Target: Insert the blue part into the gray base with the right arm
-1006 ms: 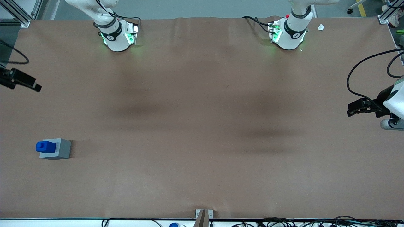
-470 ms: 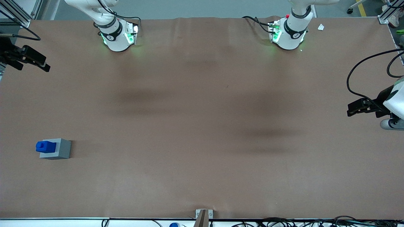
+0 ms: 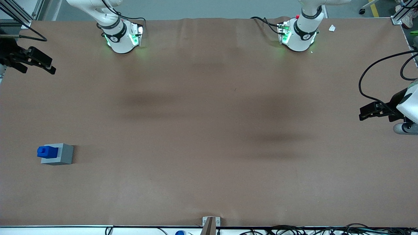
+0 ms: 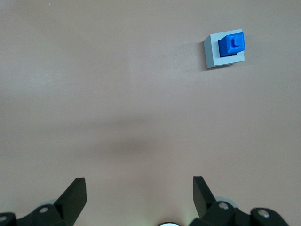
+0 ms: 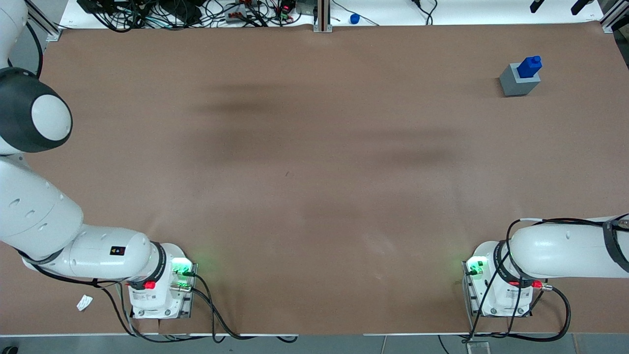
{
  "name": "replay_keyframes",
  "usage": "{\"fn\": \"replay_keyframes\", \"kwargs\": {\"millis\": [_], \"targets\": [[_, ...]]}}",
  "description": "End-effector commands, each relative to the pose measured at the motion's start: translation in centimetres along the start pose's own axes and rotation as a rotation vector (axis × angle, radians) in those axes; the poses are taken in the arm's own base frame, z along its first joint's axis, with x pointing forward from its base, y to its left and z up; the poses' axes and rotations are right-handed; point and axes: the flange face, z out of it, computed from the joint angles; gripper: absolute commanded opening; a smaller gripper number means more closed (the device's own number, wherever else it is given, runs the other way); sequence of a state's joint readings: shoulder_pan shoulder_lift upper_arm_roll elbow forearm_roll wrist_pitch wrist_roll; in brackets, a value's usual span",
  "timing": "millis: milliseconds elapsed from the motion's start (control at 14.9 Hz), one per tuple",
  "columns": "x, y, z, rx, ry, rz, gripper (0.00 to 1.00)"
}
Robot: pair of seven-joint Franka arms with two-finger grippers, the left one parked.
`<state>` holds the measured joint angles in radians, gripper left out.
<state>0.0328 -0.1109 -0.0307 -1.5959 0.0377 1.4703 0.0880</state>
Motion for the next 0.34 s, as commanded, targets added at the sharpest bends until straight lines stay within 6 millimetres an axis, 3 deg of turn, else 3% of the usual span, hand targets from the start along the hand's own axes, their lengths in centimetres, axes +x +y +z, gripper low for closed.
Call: {"fn": "replay_keyframes", "kwargs": {"millis": [0, 268], "targets": [[-0.53, 0.31, -0.01, -0.005, 0.007, -0.001, 1.0], [-0.54, 0.33, 0.07, -0.004, 0.004, -0.019, 1.0]]}}
